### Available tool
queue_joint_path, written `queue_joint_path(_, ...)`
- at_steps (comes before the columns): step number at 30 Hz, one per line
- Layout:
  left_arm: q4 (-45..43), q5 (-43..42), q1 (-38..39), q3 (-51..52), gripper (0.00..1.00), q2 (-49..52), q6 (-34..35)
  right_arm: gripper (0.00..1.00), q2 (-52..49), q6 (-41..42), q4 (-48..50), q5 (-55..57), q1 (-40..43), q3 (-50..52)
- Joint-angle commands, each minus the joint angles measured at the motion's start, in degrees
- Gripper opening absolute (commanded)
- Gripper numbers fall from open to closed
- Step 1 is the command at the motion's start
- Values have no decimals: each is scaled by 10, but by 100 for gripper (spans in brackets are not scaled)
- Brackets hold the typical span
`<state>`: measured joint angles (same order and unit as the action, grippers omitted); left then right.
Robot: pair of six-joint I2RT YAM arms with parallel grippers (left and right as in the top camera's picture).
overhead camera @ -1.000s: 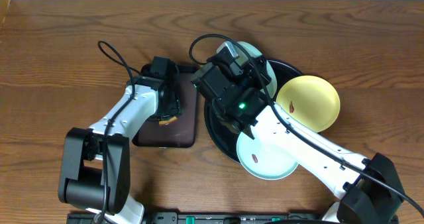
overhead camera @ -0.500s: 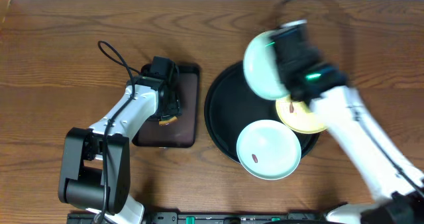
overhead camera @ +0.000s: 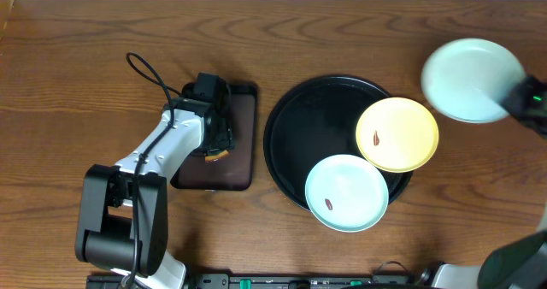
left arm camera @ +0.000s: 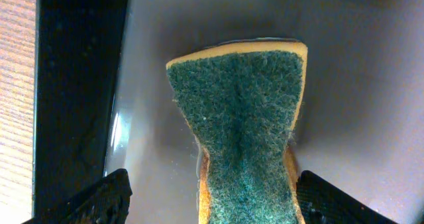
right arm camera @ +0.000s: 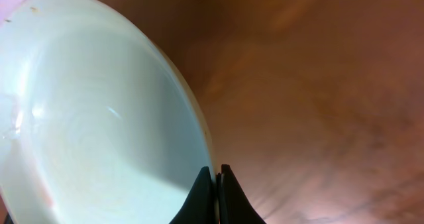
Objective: Clean dirty plates on tray and stack at the side
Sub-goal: 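Set the pale green plate down at the right side of the table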
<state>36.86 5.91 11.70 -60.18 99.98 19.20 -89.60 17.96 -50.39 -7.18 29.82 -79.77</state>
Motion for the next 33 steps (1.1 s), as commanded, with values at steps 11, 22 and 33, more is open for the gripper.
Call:
queue_joint_path(11,1,-2,-2,-1,81,-1,-8,1,-192,53,-12,-27,193,0)
queue_joint_path(22,1,-2,-2,-1,81,-1,-8,42,-167,27,-7,-105,203,-1)
queue_joint_path(33,1,-2,-2,-1,81,-1,-8,71,-64,-55,-87,-111,8,-1)
